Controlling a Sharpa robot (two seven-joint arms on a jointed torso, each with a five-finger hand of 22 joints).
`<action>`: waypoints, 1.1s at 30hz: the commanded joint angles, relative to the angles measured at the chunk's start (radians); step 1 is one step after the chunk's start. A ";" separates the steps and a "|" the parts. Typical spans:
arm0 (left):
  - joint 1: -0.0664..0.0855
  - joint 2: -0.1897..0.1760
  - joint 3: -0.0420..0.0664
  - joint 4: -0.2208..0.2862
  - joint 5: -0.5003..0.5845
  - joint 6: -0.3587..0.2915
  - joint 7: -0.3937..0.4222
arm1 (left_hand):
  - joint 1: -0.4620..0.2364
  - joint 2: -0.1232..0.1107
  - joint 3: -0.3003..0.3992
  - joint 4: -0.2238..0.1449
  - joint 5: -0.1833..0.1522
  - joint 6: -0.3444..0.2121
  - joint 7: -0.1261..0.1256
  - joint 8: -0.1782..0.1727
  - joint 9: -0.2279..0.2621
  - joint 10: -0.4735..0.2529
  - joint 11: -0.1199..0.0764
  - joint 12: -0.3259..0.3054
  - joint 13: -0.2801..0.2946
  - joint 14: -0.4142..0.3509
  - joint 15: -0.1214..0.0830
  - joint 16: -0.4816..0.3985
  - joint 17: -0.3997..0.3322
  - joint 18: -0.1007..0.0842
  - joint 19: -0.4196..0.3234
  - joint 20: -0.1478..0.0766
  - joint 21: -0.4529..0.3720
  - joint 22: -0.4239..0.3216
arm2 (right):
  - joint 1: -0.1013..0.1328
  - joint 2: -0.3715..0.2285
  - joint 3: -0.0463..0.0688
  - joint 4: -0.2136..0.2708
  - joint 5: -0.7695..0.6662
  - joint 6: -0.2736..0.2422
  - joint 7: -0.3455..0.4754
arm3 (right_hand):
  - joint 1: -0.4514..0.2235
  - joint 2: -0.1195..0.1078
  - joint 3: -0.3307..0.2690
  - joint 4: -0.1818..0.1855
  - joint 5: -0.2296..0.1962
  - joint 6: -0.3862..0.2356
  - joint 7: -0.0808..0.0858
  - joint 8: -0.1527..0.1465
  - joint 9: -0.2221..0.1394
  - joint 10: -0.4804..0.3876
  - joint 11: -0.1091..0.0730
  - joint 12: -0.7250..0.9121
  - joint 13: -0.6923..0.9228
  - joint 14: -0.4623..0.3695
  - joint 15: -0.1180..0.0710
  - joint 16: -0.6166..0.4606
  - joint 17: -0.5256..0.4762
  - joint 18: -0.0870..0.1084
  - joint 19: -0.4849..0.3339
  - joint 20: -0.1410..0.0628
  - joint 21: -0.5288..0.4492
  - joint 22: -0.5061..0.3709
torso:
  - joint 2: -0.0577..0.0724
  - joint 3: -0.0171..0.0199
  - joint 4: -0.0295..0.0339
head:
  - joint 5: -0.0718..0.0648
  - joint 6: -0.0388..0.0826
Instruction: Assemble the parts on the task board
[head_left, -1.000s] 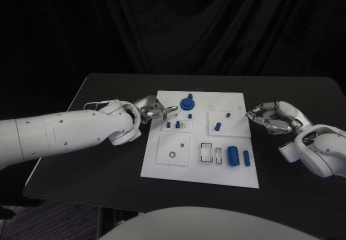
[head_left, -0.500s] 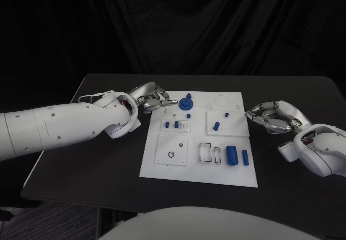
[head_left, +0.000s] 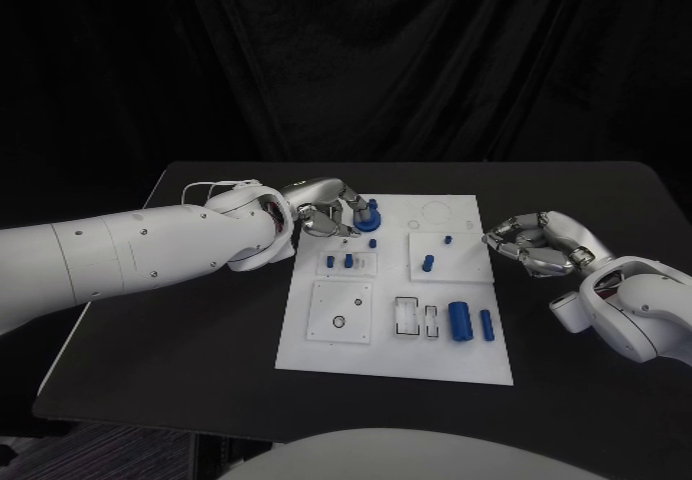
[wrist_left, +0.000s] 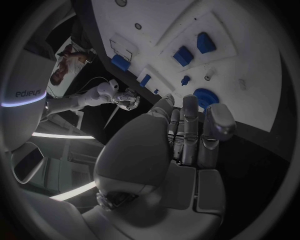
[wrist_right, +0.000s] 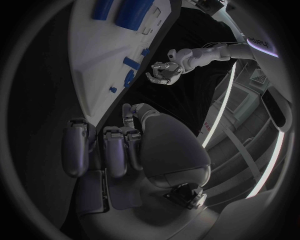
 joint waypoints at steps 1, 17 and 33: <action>0.003 0.019 0.001 -0.026 -0.178 -0.009 0.114 | 0.003 -0.024 0.032 0.002 0.000 0.008 -0.047 -0.003 -0.049 -0.020 -0.010 -0.031 -0.052 0.103 -0.013 0.116 0.082 -0.020 0.055 -0.012 0.073 0.148 | -0.001 0.001 0.001 0.002 0.003 -0.008 0.005 | -0.006 -0.004 0.005 0.000 0.005 -0.005 -0.001 0.004 -0.001 0.104 0.003 0.003 0.263 0.105 -0.001 0.003 0.263 -0.006 0.006 0.000 -0.001 0.199 | 0.002 0.0000 0.0007 | -0.003 0.009; 0.003 0.096 0.001 -0.097 -0.480 -0.108 0.113 | -0.022 -0.072 0.111 -0.025 -0.038 0.018 -0.127 0.000 -0.206 -0.006 -0.038 -0.058 -0.206 0.229 -0.037 0.381 0.273 -0.042 0.133 -0.038 0.190 0.178 | -0.001 0.004 0.001 -0.002 0.004 -0.005 0.005 | -0.006 -0.004 0.006 0.000 0.005 -0.005 -0.001 0.005 -0.001 0.104 0.003 0.003 0.263 0.105 -0.001 0.003 0.263 -0.006 0.005 0.000 -0.001 0.199 | 0.002 -0.0021 -0.0032 | -0.015 0.025; -0.003 0.140 0.001 -0.141 -0.535 -0.025 0.055 | -0.072 -0.088 0.120 -0.018 -0.079 0.104 -0.120 0.011 -0.254 0.024 -0.033 -0.049 -0.247 0.198 -0.032 0.375 0.225 -0.031 0.110 -0.036 0.132 0.162 | -0.001 0.007 0.001 -0.001 0.004 -0.001 0.004 | -0.006 -0.004 0.007 -0.001 0.006 -0.005 -0.002 0.005 -0.001 0.104 0.003 0.003 0.263 0.105 -0.001 0.003 0.263 -0.006 0.005 0.000 -0.002 0.199 | 0.003 -0.0029 -0.0063 | -0.014 0.016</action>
